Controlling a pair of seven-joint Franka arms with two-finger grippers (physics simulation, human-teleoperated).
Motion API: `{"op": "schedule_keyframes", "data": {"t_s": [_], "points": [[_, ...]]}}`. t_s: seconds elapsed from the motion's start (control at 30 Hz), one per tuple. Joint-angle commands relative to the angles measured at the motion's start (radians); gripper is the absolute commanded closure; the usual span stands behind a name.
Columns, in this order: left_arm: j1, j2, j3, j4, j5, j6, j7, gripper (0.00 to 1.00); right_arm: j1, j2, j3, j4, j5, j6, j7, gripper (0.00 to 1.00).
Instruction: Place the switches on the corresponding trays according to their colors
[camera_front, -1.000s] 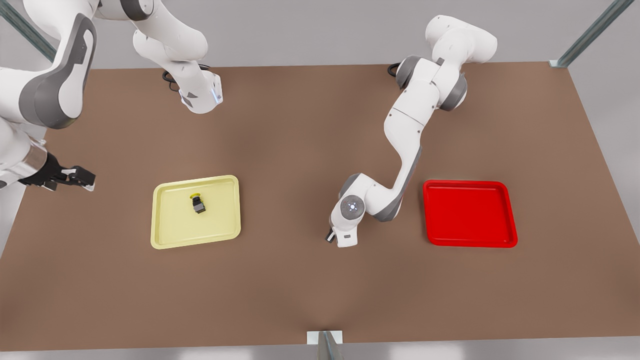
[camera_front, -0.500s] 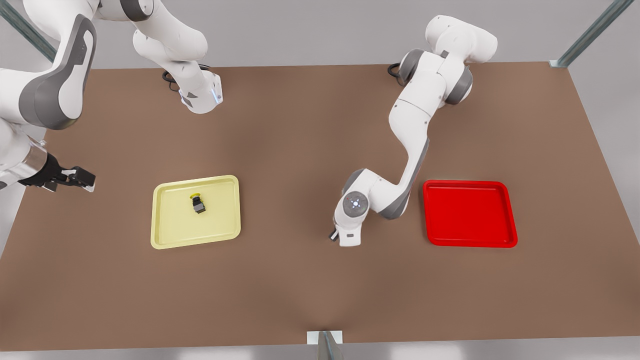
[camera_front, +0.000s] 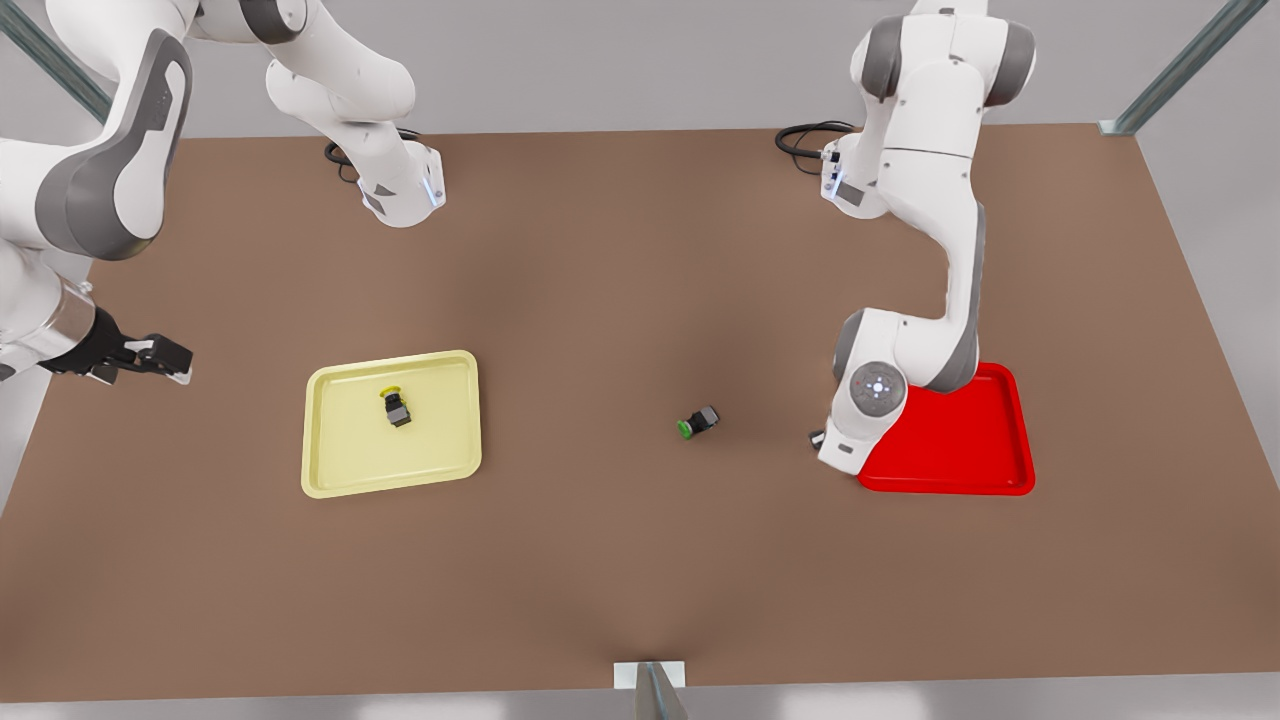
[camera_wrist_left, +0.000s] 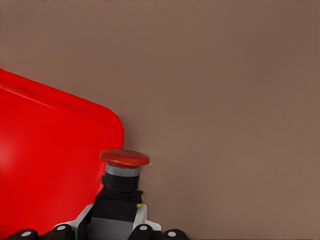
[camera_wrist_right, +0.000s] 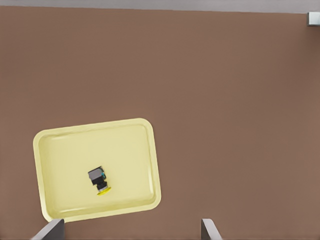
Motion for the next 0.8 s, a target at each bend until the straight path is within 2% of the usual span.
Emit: {"op": "schedule_keyframes", "data": {"t_s": [0.0, 0.13, 0.23, 0.27, 0.3, 0.43, 0.5, 0.57, 0.63, 0.67, 0.77], "points": [[-0.001, -0.006, 0.011, -0.017, -0.024, 0.016, 0.02, 0.48, -0.001, 0.0, 0.0, -0.001, 0.0, 0.0, 0.0, 0.0], [0.025, -0.012, 0.125, -0.117, -0.085, 0.099, 0.321, 0.48, -0.002, 0.0, 0.0, 0.0, 0.003, 0.0, 0.0, 0.0], [0.103, 0.022, 0.13, -0.12, -0.106, 0.094, 0.445, 0.45, -0.004, 0.0, 0.001, -0.003, 0.005, -0.001, -0.001, 0.0], [0.111, 0.037, 0.13, -0.119, -0.108, 0.095, 0.456, 0.38, -0.004, 0.0, 0.001, -0.001, 0.005, -0.001, -0.001, 0.0], [0.123, 0.043, 0.13, -0.119, -0.109, 0.097, 0.456, 0.0, -0.004, 0.0, 0.001, -0.001, 0.005, -0.003, -0.001, 0.0], [0.121, 0.026, 0.134, -0.114, -0.109, 0.06, 0.458, 0.0, -0.008, 0.0, 0.0, 0.0, 0.005, -0.004, -0.001, 0.0], [0.12, -0.056, 0.134, -0.073, -0.108, -0.047, 0.446, 0.0, -0.007, 0.001, 0.001, -0.001, 0.006, -0.001, -0.001, 0.0], [0.115, -0.11, 0.13, 0.188, -0.105, -0.334, 0.458, 0.0, -0.007, 0.0, 0.001, -0.001, 0.005, -0.012, -0.001, 0.0], [0.112, -0.124, 0.125, 0.4, -0.076, -0.509, 0.553, 0.0, -0.002, 0.001, 0.001, -0.003, 0.008, -0.004, -0.001, 0.0], [0.124, -0.158, 0.062, 0.446, -0.019, -0.55, 0.557, 0.0, -0.004, 0.001, 0.003, -0.001, 0.008, -0.003, -0.001, 0.0], [0.448, -0.242, -0.384, 0.512, 0.162, -0.607, 0.548, 0.0, 0.001, 0.02, 0.003, 0.0, 0.009, -0.001, -0.001, 0.0]]}}
